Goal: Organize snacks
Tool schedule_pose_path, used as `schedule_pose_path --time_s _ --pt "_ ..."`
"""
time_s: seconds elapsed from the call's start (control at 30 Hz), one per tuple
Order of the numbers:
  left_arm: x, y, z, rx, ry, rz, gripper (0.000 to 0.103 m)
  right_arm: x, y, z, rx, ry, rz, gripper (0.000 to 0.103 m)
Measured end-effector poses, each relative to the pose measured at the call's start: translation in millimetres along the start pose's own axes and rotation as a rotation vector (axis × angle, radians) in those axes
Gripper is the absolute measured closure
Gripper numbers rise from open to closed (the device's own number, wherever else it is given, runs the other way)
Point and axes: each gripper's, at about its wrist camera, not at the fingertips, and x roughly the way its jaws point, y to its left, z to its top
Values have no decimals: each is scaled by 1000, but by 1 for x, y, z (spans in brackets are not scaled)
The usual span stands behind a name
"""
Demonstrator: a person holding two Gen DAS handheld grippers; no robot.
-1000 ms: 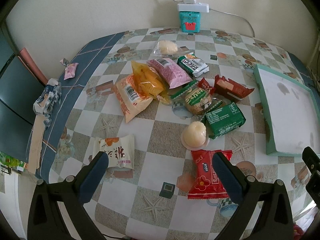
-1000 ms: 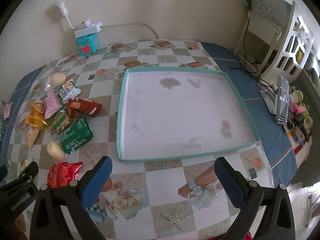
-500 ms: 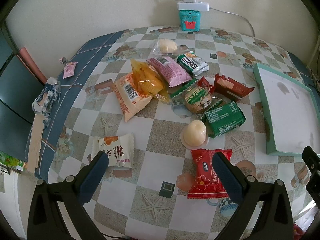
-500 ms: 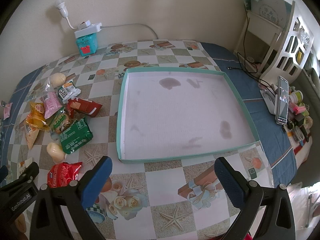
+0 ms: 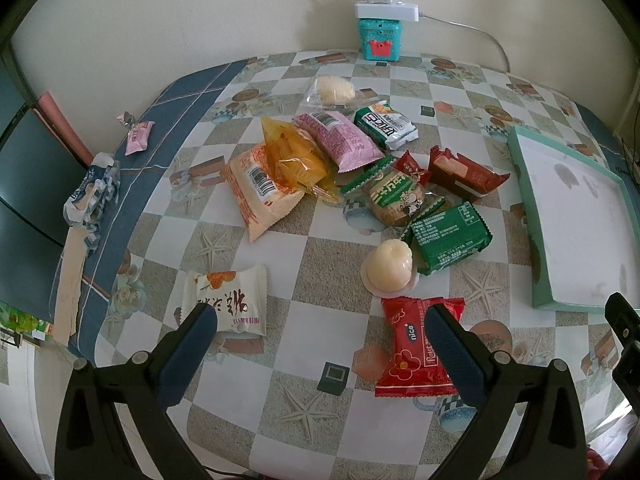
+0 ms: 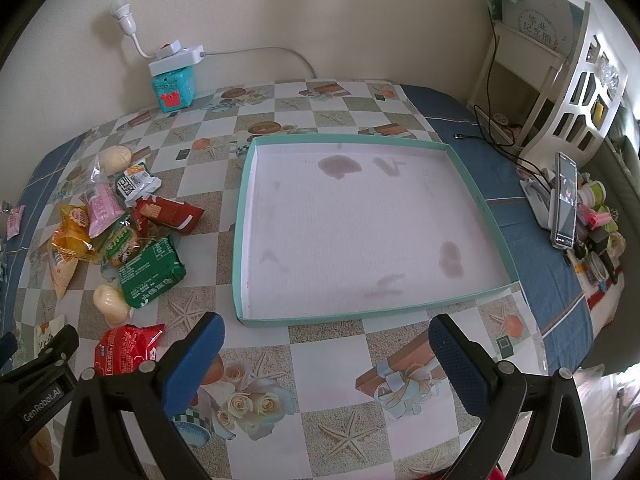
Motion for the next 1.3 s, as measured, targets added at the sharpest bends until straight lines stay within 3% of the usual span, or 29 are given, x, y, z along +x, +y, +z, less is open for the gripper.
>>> schedule_pose_path --time_s 0.43,0.7,0.97,1.3 --pt "4 5 2 -17 19 -24 0 1 10 -2 -14 6 -1 0" --pt "12 71 2 -203 20 -34 0 1 42 0 -54 -1 87 0" --pt "40 135 -13 -372 85 -54 0 20 92 -7 -116 120 291 0" --pt "66 119 -6 -300 144 -110 0 49 140 -26 -242 267 343 0"
